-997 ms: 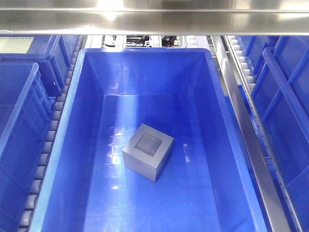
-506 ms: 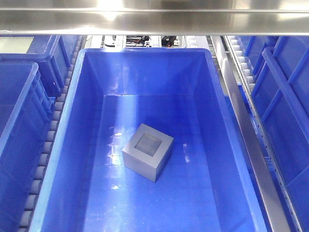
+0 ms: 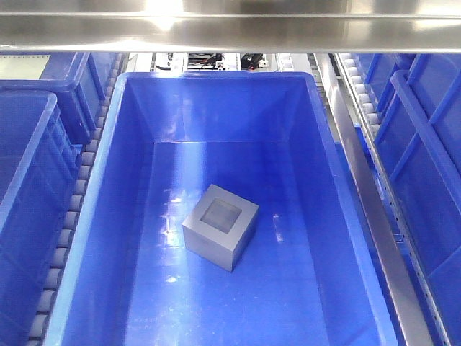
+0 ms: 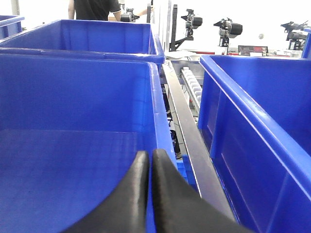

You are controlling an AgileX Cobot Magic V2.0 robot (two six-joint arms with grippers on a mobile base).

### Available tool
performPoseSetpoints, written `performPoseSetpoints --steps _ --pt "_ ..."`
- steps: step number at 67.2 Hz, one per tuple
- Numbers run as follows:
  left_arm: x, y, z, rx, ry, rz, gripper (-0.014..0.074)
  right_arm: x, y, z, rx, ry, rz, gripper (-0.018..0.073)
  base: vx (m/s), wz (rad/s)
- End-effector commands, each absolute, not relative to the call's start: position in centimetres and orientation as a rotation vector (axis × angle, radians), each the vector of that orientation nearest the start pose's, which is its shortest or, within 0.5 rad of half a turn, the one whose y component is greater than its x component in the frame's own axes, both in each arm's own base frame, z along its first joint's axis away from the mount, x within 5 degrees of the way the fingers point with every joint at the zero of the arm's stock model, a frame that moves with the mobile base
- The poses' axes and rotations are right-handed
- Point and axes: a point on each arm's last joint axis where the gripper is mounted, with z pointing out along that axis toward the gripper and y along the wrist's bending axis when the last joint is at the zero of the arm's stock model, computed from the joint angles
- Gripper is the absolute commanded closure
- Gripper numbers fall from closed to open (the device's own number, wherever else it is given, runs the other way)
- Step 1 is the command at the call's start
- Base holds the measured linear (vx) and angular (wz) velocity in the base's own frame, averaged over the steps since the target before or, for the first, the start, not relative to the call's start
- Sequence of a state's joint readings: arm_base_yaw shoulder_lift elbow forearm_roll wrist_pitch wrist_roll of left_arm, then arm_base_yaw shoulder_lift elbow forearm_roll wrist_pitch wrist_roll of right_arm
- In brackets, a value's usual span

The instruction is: Sort gray base to blue bin

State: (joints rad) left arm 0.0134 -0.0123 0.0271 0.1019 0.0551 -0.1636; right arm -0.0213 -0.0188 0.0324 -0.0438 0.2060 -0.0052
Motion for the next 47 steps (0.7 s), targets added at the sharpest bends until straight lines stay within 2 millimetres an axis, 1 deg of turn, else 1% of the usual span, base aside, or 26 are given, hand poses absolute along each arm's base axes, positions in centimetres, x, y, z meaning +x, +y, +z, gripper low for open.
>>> performPoseSetpoints --steps 1,47 --pt "5.43 0.07 21.1 -0.066 1.452 -0.052 0.0603 5.59 -0.22 19.06 -0.024 1.622 -0.076 0.0564 0.0 0.0" --pt "5.43 0.07 21.1 -0.066 1.452 -0.052 0.0603 5.59 -0.22 19.07 -0.024 1.621 -0.076 0.0564 0.0 0.0"
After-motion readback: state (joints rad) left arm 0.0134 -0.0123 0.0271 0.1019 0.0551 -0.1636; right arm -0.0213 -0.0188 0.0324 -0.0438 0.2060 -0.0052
